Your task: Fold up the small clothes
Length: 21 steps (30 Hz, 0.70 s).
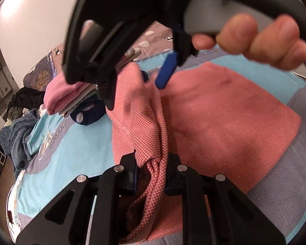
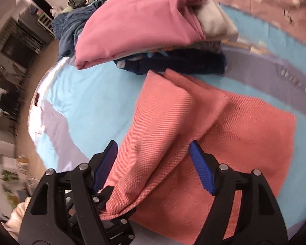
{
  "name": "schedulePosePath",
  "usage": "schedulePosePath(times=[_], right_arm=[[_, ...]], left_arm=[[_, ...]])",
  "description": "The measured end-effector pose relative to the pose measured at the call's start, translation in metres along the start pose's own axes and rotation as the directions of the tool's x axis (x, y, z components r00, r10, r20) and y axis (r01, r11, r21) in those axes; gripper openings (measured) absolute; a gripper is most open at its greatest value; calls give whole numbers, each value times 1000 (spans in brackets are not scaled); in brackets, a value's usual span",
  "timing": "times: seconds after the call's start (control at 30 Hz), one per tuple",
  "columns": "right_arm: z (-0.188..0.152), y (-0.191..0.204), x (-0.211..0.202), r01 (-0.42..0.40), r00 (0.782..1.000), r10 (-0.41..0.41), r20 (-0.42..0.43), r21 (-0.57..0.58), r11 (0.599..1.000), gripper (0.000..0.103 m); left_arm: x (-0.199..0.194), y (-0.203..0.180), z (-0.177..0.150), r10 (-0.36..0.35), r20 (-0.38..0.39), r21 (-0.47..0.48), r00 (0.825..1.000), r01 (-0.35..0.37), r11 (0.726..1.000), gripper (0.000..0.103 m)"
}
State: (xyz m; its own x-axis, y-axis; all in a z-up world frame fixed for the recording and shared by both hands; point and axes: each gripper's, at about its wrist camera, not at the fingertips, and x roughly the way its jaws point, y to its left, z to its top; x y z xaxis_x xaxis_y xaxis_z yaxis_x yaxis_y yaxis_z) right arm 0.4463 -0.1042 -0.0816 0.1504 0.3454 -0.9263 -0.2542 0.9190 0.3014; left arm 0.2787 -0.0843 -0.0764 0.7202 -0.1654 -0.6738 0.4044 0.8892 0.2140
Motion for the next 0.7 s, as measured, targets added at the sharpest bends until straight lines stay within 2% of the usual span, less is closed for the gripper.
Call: schedulePosePath(times=[0.13, 0.2, 0.23, 0.3, 0.4, 0.47, 0.57, 0.67, 0.7], right_arm=[[-9, -17, -3, -34, 999, 32, 23, 63, 997, 74], [-16, -29, -10, -106, 994, 101, 48, 107, 989, 76], [-21, -39, -14, -148, 988, 139, 73, 156, 977, 81], [-32, -64, -13, -214, 976, 195, 97, 275, 937, 82], [-44, -94, 8, -317, 946, 317, 69, 404, 858, 82], [-53, -111, 30, -345, 928, 370, 48, 487, 802, 82], [-53, -119, 44, -420, 895, 435, 98, 516, 747, 88], [-46, -116, 46, -495, 855, 501, 136, 504, 708, 88], [-44, -114, 48, -502, 849, 510, 136, 508, 700, 88]], left_arm=[[5, -2, -3, 3, -23, -11, 1000, -4, 1000, 18], [6, -1, -5, 2, -33, -24, 999, -3, 1000, 18], [5, -3, -6, -2, -36, -27, 999, 1, 1000, 18], [6, -4, -7, -1, -42, -24, 999, 0, 1000, 18], [9, -8, -8, 3, -56, -5, 998, -3, 1000, 18], [11, -11, -9, 9, -67, 8, 998, -8, 1000, 19], [12, -14, -11, 3, -74, 15, 997, -2, 1000, 19], [11, -12, -10, -4, -70, 11, 998, 4, 1000, 19], [11, -10, -9, -9, -70, -2, 998, 9, 1000, 19]])
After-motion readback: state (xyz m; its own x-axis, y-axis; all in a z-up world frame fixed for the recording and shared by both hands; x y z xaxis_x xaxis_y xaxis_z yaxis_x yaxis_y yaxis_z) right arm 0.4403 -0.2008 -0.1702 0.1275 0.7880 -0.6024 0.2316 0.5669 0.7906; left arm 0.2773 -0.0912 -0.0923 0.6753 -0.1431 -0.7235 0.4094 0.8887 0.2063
